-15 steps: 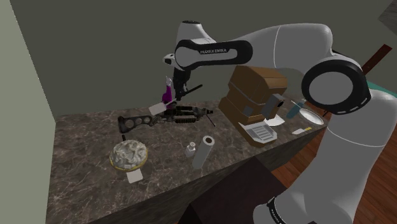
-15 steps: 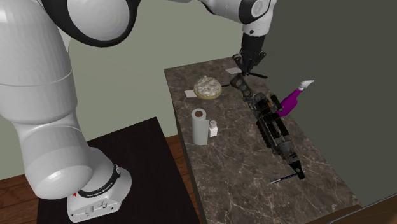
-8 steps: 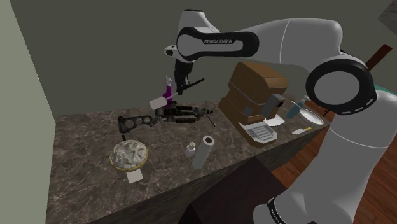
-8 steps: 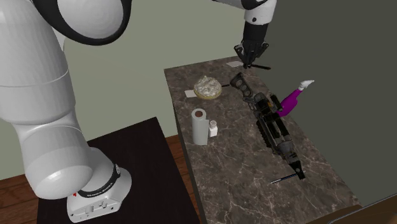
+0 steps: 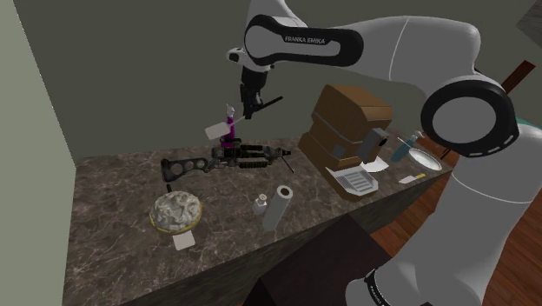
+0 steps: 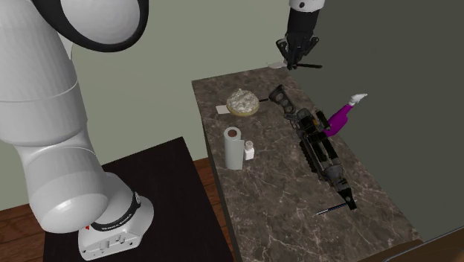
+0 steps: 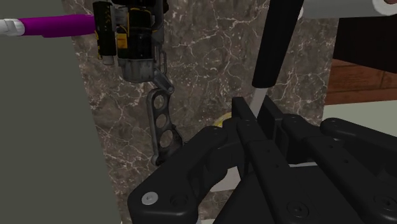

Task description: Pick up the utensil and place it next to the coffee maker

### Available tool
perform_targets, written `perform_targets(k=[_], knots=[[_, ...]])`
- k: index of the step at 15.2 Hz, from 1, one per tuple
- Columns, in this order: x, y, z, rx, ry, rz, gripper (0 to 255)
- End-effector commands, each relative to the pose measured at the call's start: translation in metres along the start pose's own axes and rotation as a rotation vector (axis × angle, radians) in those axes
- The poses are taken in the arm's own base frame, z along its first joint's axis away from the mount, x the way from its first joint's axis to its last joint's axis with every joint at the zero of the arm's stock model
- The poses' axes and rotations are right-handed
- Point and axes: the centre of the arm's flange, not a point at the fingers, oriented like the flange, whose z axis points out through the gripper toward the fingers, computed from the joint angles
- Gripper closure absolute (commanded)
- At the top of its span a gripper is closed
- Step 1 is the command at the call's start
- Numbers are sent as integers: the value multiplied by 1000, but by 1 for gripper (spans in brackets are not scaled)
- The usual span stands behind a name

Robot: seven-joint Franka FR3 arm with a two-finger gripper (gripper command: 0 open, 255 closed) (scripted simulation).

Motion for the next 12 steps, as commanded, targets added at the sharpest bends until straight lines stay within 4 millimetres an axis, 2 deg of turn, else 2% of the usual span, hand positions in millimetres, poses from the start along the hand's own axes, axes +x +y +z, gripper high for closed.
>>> perform_targets(k=[1,12], knots=[[-1,0,-11,1,0,0,255],[-4,0,-69,1,0,0,255]])
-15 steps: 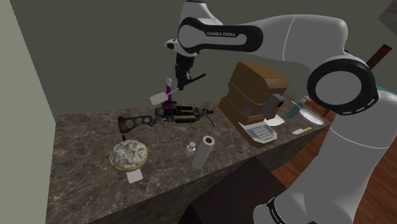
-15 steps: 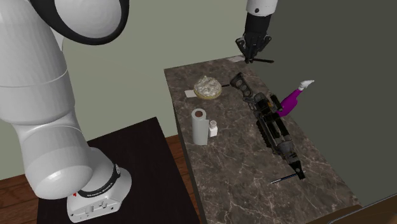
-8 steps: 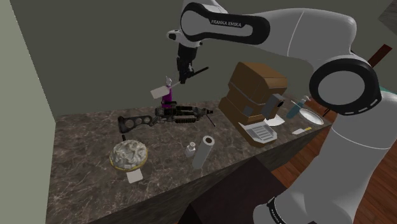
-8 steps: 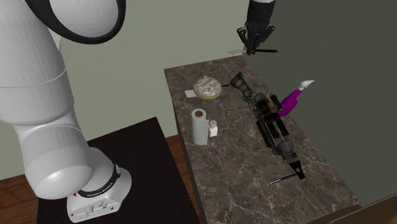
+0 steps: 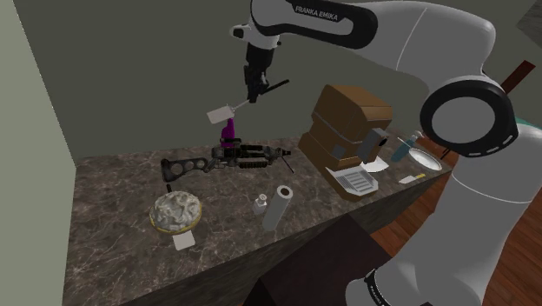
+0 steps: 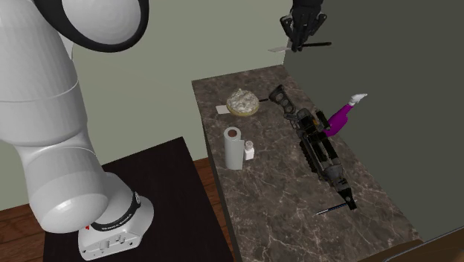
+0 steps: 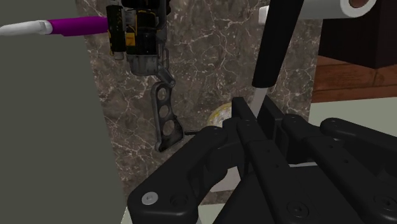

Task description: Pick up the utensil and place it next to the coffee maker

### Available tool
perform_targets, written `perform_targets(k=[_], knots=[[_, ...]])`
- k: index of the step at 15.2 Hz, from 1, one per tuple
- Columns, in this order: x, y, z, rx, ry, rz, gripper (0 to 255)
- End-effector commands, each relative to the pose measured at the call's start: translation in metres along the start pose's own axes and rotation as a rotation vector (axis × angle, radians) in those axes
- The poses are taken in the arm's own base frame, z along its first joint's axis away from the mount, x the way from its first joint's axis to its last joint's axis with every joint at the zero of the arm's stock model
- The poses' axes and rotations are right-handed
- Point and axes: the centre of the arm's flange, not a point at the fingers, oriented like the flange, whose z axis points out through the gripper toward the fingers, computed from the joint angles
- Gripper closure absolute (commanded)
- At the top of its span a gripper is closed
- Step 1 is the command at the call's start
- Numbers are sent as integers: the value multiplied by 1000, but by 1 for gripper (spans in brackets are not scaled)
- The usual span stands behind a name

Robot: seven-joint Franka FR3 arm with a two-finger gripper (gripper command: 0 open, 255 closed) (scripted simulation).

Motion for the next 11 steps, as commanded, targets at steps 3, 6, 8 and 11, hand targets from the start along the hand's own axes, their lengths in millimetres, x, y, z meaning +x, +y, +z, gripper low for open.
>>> perform_targets(k=[3,6,8,11], knots=[[0,0,-21,0,0,0,255],[-2,0,-37,0,0,0,255],[-2,0,-47,0,0,0,255],[-3,0,-63,0,0,0,255]])
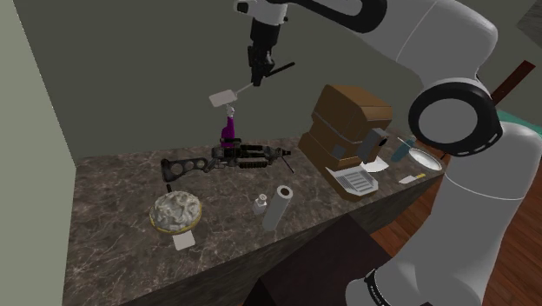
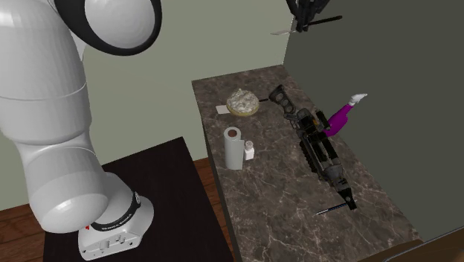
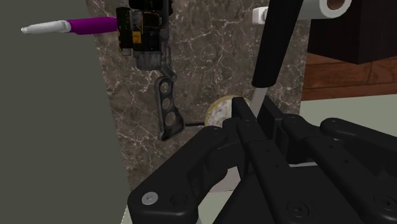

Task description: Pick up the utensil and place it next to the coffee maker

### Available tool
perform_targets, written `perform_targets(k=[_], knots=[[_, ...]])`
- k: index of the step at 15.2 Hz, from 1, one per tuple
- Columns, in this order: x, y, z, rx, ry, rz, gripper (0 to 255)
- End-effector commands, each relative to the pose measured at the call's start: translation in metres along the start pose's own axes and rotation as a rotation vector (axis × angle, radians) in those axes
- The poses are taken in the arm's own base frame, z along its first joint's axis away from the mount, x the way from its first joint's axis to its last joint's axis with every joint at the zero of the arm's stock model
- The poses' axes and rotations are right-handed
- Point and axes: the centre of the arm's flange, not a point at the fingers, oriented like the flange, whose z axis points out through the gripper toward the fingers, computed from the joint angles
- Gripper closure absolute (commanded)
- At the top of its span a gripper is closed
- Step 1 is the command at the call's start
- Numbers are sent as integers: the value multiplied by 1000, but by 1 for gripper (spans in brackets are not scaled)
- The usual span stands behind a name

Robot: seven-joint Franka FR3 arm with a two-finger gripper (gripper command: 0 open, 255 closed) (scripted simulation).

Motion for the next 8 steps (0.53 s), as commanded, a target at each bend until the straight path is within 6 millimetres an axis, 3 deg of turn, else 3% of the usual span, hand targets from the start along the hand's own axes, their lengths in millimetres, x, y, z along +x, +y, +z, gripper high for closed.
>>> perform_targets(k=[1,3,8], knots=[[0,0,-10,1,0,0,255],[-1,0,-17,1,0,0,255],[-65,-15,-13,1,0,0,255]])
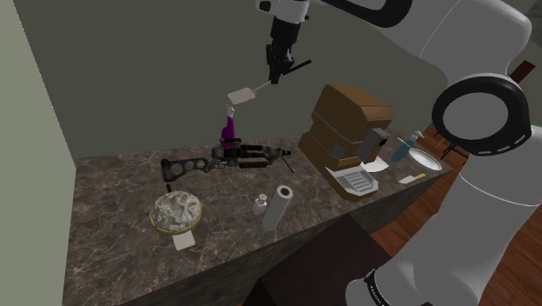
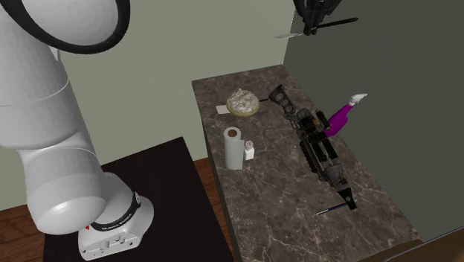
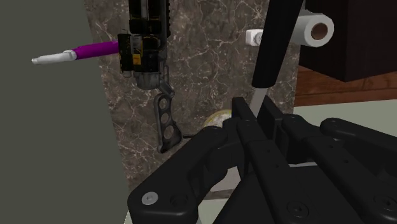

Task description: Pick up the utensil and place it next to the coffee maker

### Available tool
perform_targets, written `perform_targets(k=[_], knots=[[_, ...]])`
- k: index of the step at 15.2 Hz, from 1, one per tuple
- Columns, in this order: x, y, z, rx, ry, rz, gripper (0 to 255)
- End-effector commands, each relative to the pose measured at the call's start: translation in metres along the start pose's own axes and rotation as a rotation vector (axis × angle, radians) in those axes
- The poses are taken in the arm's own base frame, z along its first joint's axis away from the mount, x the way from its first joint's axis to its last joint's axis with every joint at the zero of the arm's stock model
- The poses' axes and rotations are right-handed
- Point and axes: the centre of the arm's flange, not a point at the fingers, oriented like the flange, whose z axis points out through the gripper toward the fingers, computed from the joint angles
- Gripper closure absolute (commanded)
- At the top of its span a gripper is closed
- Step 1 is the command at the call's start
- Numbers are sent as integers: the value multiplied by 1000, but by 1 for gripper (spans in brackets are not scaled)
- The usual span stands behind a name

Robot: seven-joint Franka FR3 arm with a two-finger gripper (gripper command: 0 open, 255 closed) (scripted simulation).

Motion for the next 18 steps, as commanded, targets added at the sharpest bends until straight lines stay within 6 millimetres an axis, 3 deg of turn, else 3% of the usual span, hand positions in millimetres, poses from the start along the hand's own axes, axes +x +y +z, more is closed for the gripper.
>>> perform_targets(k=[1,18], knots=[[-23,-6,2,0,0,-1,255],[-240,-58,16,0,0,-1,255]])
